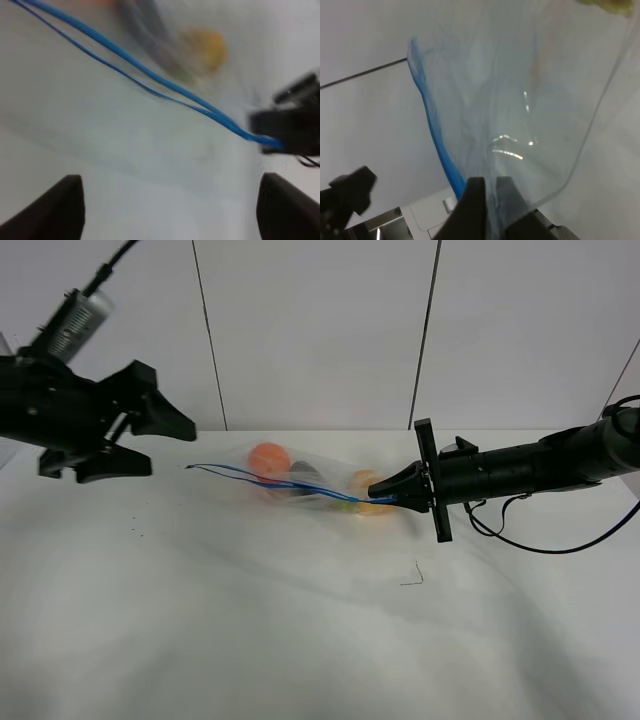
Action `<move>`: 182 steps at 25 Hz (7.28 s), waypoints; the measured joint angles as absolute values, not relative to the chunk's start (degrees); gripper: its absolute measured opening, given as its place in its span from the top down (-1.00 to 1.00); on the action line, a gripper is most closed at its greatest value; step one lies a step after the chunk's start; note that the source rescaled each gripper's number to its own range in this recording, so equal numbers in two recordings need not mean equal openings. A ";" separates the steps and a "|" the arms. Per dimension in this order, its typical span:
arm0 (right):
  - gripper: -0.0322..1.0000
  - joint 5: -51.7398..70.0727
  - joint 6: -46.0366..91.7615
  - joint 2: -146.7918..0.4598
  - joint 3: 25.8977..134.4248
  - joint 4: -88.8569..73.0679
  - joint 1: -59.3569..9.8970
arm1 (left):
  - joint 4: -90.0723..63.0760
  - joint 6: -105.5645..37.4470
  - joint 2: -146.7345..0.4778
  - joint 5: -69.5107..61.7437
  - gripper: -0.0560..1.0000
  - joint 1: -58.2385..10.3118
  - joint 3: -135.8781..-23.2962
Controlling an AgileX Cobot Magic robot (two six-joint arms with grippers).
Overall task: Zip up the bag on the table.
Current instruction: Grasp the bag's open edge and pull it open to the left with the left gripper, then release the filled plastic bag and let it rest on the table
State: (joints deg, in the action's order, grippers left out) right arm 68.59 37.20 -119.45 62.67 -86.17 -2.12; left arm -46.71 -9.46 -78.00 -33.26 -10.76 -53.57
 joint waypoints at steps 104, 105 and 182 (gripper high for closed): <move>0.94 68.97 37.45 -119.45 62.67 -89.49 -2.30 | -73.45 -2.05 -107.08 -22.48 0.89 1.69 -62.25; 0.94 68.97 37.45 -119.45 62.67 -89.49 -2.30 | -73.45 -2.05 -107.08 -22.61 0.89 1.76 -62.25; 0.94 68.97 37.66 -119.45 62.67 -85.85 -2.30 | 0.33 -0.76 -38.60 -61.36 -1.00 -4.01 -29.82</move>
